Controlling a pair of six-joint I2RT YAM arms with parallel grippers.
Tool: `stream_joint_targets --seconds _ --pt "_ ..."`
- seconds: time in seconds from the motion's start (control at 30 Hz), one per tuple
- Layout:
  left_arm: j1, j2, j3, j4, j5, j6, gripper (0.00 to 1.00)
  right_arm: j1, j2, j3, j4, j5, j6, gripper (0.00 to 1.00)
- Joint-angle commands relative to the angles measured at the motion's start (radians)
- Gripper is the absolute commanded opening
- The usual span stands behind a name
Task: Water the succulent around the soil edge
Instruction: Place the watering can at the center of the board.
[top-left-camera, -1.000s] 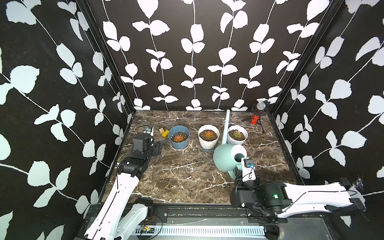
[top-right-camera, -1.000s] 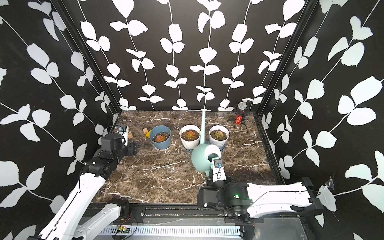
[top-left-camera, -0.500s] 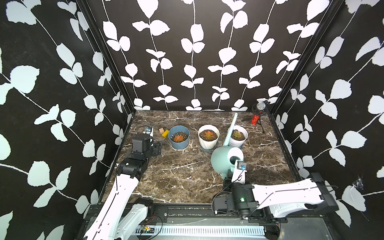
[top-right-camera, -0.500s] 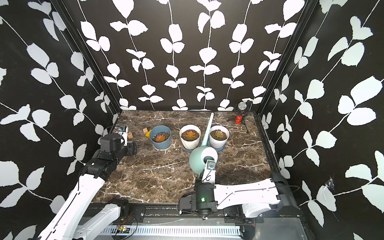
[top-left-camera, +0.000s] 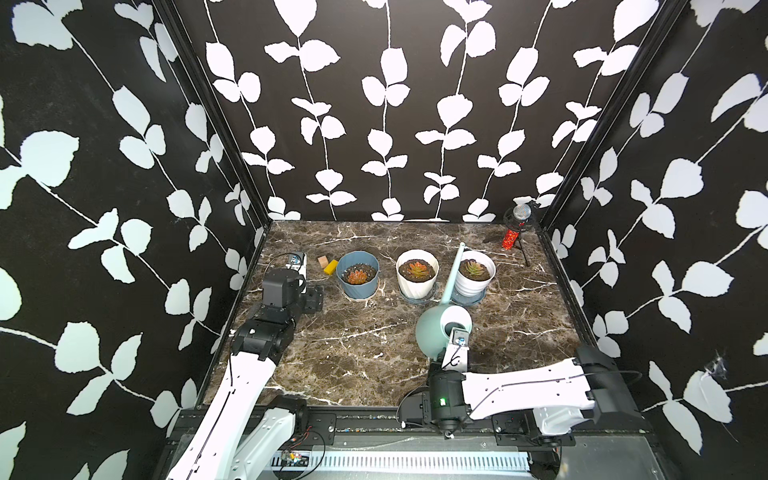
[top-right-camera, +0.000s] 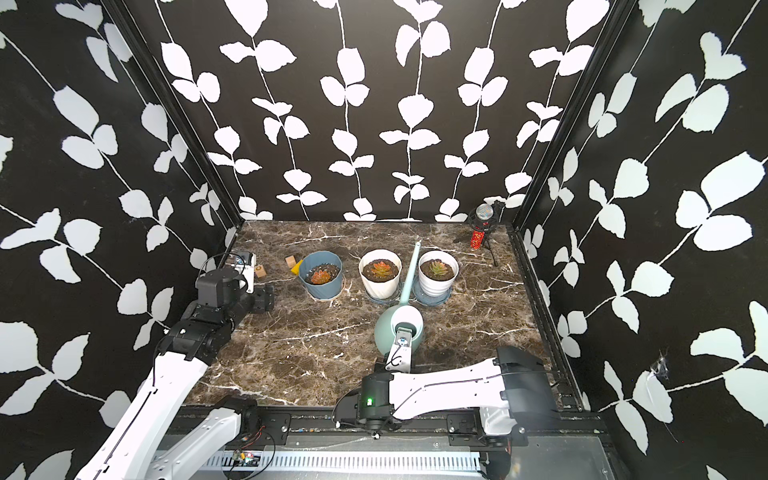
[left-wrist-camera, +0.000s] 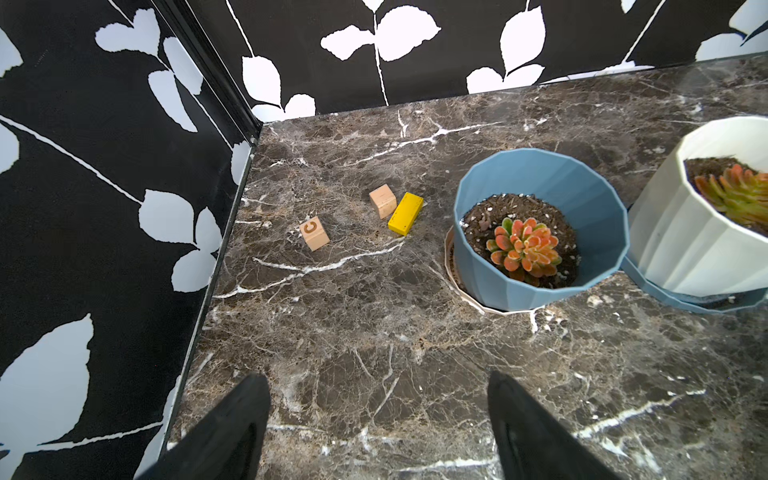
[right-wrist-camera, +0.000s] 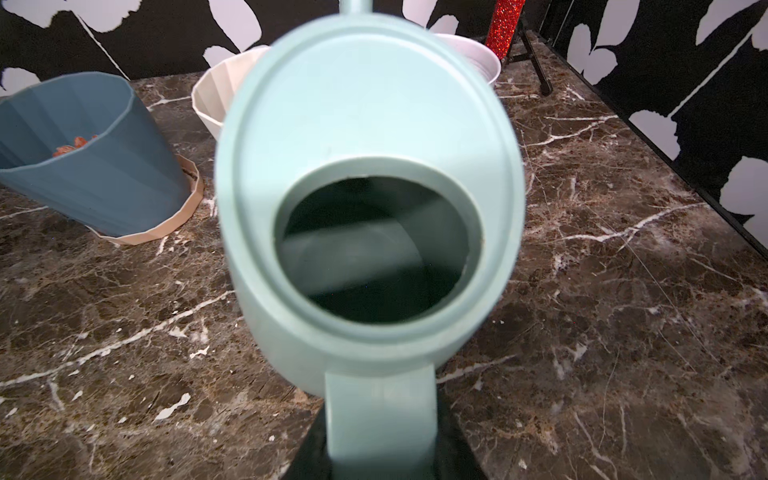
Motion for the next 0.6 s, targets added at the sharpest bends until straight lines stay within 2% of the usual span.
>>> stream_joint_targets --seconds 0.0,0.57 --pt "0.005 -0.018 0.018 -0.009 0.017 -0.002 0.84 -0.018 0.042 0.061 -0.019 0.035 0.031 0.00" --pt "0.013 -0.006 0.022 -0.011 0.032 -0.004 0.84 -0.081 0.128 0.061 0.065 -0.010 0.006 0.00"
